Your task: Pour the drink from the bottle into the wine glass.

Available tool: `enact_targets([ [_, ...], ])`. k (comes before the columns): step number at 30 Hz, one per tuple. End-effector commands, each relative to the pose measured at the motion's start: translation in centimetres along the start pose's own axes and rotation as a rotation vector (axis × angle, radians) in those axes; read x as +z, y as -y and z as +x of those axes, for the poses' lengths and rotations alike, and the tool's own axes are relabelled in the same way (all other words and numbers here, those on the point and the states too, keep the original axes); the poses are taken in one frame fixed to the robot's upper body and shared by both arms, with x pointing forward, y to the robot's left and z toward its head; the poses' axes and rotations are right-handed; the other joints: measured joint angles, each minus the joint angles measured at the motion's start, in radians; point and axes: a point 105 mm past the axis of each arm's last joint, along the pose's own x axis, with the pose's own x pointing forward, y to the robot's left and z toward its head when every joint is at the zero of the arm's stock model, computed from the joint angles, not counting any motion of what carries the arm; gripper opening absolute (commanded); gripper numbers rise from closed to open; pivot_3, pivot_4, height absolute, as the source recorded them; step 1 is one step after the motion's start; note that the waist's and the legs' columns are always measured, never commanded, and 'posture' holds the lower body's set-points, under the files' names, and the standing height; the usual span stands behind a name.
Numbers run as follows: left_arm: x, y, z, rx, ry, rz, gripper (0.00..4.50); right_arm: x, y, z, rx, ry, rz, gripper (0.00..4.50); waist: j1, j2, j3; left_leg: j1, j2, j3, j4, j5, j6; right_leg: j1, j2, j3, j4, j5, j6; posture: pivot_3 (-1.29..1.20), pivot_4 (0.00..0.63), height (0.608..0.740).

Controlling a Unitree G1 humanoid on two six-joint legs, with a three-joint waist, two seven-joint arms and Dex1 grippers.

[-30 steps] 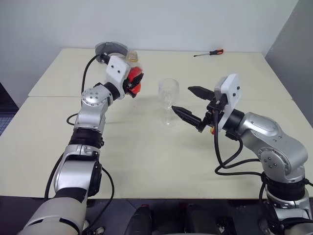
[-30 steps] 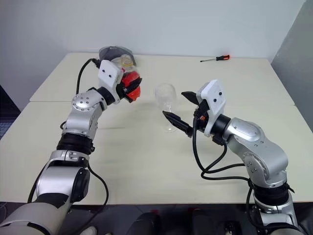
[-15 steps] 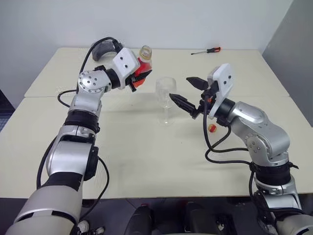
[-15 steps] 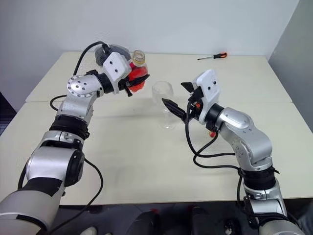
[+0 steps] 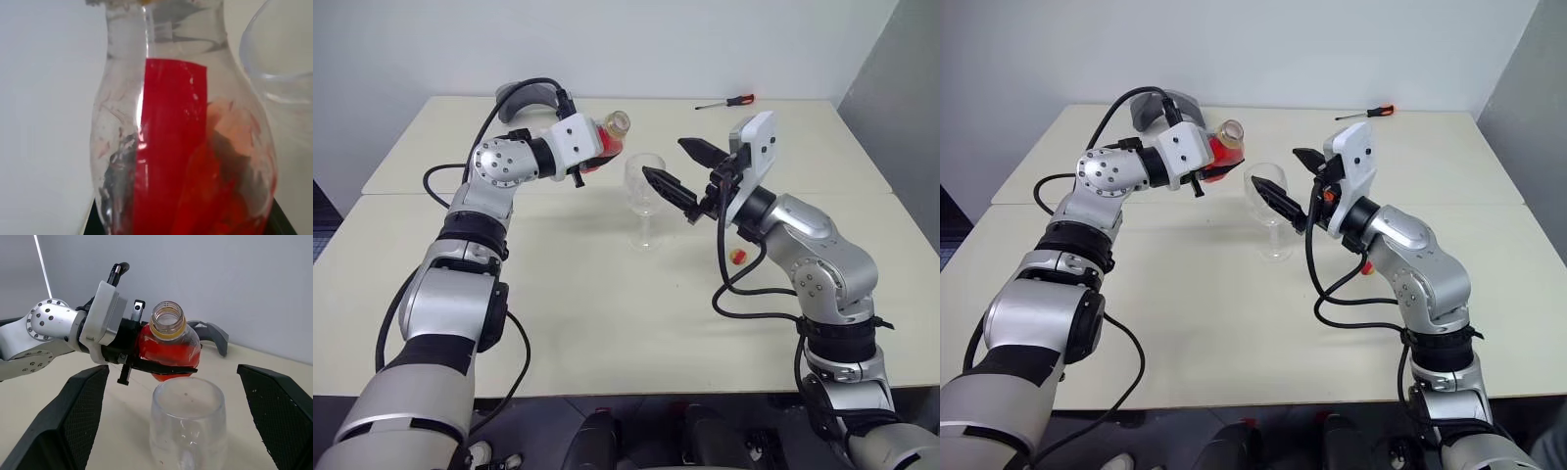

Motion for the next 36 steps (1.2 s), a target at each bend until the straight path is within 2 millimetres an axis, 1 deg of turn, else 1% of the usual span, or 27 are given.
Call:
enact_targets([
  [1,1.5,-2.2,-0.3,0.047,0.020,0.111,1.24,1.6,-0.3,0.1,0.015,0.059,-0.041,4.50,0.000,0.000,0.000,0.000,0.000,0.000,0.000,0.000,0.000,0.000,0.000,0.000,0.000,0.000,0.000,0.00,0.150,0.740],
  [12,1.3,-2.8,-0.2,0.056,-0.017,0.162,1.24,1.2,-0.2,0.3,0.009,0.053,-0.053,4.50,0.000,0.000,0.000,0.000,0.000,0.000,0.000,0.000,0.000,-0.001,0.000,0.000,0.001,0.000,0.000,0.00,0.150,0.740],
  [19,1.2,-3.0,-0.2,0.046,-0.054,0.252,1.24,1.3,-0.2,0.4,0.010,0.052,-0.061,4.50,0.000,0.000,0.000,0.000,0.000,0.000,0.000,0.000,0.000,-0.001,0.000,0.000,0.001,0.000,0.000,0.00,0.150,0.740],
  [23,1.3,-3.4,-0.3,0.055,-0.065,0.286,1.24,1.3,-0.1,0.3,0.013,0.049,-0.070,4.50,0.000,0.000,0.000,0.000,0.000,0.000,0.000,0.000,0.000,-0.001,0.000,0.000,0.001,0.000,0.000,0.00,0.150,0.740],
  [29,1.5,-4.1,-0.5,0.056,-0.096,0.387,1.24,1.1,-0.1,0.3,0.018,0.049,-0.076,4.50,-0.001,0.000,0.000,0.000,0.000,0.000,0.000,0.000,0.000,-0.001,0.000,0.000,0.001,0.000,0.000,0.00,0.150,0.740],
  [36,1.4,-4.3,-0.5,0.051,-0.117,0.441,1.24,1.2,-0.1,0.4,0.016,0.053,-0.080,4.50,-0.001,0.000,0.000,0.000,-0.001,0.001,0.000,0.000,0.000,-0.002,0.000,0.000,0.002,0.000,0.000,0.00,0.150,0.740],
])
